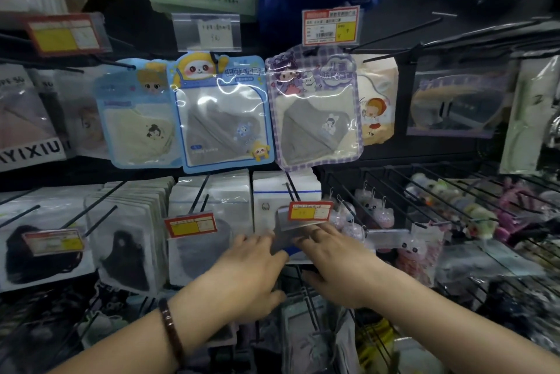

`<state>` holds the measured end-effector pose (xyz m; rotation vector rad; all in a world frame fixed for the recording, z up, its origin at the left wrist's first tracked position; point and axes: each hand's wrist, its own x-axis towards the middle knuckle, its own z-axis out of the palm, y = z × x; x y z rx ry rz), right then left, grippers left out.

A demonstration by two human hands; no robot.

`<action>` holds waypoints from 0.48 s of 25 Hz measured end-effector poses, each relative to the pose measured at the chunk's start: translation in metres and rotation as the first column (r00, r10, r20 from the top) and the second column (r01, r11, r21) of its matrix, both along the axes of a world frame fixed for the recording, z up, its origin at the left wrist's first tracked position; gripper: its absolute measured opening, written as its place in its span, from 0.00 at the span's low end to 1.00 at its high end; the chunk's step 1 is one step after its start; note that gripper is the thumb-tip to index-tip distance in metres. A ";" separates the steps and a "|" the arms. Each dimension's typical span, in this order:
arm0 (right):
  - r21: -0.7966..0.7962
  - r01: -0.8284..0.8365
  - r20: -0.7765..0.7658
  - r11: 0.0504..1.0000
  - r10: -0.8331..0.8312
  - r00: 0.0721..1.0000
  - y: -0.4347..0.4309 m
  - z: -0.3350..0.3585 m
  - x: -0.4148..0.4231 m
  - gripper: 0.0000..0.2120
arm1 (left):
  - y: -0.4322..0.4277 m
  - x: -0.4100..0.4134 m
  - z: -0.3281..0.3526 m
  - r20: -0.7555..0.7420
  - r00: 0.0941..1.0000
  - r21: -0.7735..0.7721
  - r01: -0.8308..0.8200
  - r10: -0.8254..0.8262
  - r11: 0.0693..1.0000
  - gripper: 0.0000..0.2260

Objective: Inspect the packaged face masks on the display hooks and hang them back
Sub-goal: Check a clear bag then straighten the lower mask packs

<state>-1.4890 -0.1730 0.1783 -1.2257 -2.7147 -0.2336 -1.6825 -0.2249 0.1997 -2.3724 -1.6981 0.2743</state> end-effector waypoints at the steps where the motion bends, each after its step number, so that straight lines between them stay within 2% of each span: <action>1: 0.036 -0.052 0.009 0.998 0.052 0.999 -0.012 0.009 0.006 0.24 | -0.013 0.003 0.015 0.004 1.000 0.010 0.007 -0.007 1.000 0.25; 5: 0.124 -0.214 -0.004 0.969 0.216 0.976 -0.044 0.055 0.034 0.13 | -0.052 0.008 0.083 0.093 0.995 0.029 -0.040 0.038 0.999 0.15; 7: 0.273 -0.215 -0.105 0.938 0.251 0.962 -0.041 0.080 0.048 0.12 | -0.051 0.007 0.113 0.134 0.990 0.165 -0.058 0.036 0.985 0.16; 9: 0.403 -0.146 -0.218 0.903 0.250 0.943 -0.026 0.106 0.059 0.13 | -0.038 0.005 0.132 0.138 0.990 0.371 -0.015 -0.040 0.929 0.14; 11: 0.466 -0.031 -0.262 0.884 0.171 0.950 -0.004 0.129 0.066 0.18 | -0.016 0.006 0.137 0.067 0.992 0.555 0.054 -0.109 0.830 0.17; 12: 0.487 0.027 -0.258 0.873 0.114 0.959 0.008 0.136 0.068 0.22 | -0.003 0.007 0.135 0.020 0.993 0.599 0.079 -0.114 0.797 0.21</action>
